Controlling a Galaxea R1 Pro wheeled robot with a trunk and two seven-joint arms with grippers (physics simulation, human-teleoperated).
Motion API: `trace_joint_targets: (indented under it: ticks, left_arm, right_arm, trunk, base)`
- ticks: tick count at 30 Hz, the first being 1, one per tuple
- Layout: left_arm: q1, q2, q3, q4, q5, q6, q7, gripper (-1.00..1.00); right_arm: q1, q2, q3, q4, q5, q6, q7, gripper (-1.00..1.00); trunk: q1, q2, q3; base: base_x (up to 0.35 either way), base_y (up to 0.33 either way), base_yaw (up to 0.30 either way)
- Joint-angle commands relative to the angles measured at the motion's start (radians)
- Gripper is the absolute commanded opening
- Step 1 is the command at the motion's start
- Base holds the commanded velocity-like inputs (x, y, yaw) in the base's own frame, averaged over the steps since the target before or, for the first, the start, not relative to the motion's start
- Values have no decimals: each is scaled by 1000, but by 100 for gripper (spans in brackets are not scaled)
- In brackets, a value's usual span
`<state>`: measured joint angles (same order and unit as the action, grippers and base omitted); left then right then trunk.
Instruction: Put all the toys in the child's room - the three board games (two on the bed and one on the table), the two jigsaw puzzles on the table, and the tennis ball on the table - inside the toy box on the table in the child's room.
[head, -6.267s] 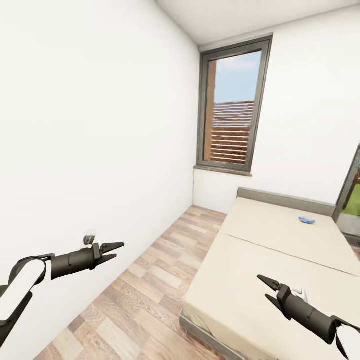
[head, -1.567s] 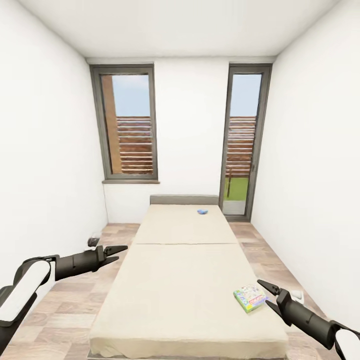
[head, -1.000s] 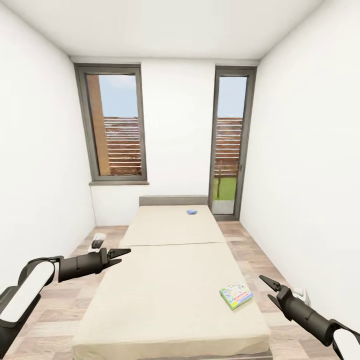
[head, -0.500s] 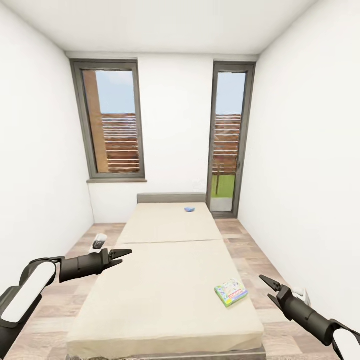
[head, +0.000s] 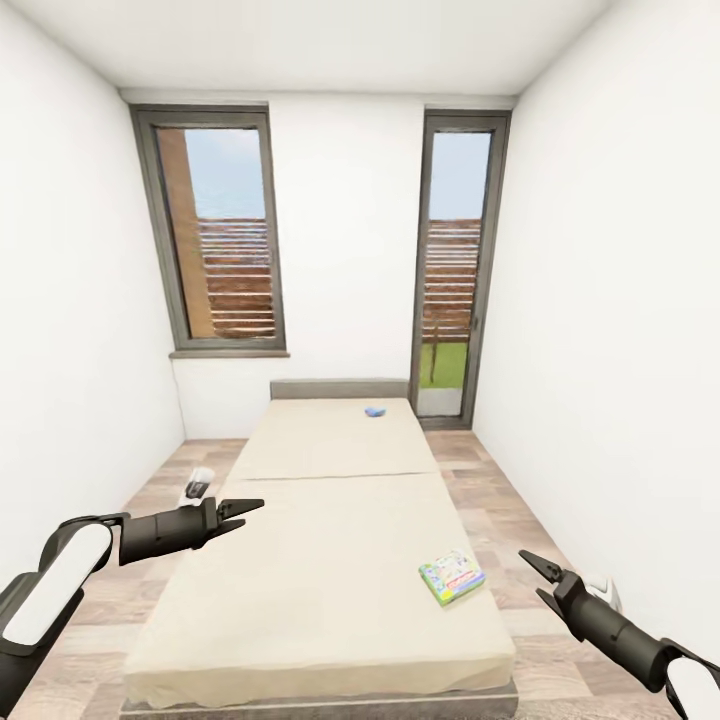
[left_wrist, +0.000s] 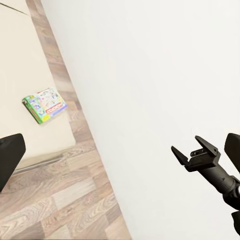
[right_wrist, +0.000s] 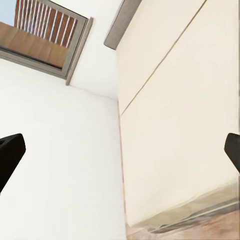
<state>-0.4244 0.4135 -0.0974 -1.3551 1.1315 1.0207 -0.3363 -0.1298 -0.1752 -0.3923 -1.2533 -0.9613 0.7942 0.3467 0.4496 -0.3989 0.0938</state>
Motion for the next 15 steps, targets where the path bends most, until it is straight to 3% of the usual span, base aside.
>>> trace_joint_targets:
  ticks: [1, 15]
  left_arm:
    - [-1, 1, -1, 1, -7, 1, -9, 100]
    - [-1, 1, -1, 1, -7, 1, -9, 100]
  right_arm:
    - [-1, 0, -2, 1, 2, 6, 4, 100]
    - [-1, 0, -2, 6, 2, 5, 1, 100]
  trunk:
    - [0, -1, -2]
    - [0, -1, -25]
  base:
    - [0, -105, 0]
    - [41, -118, 0]
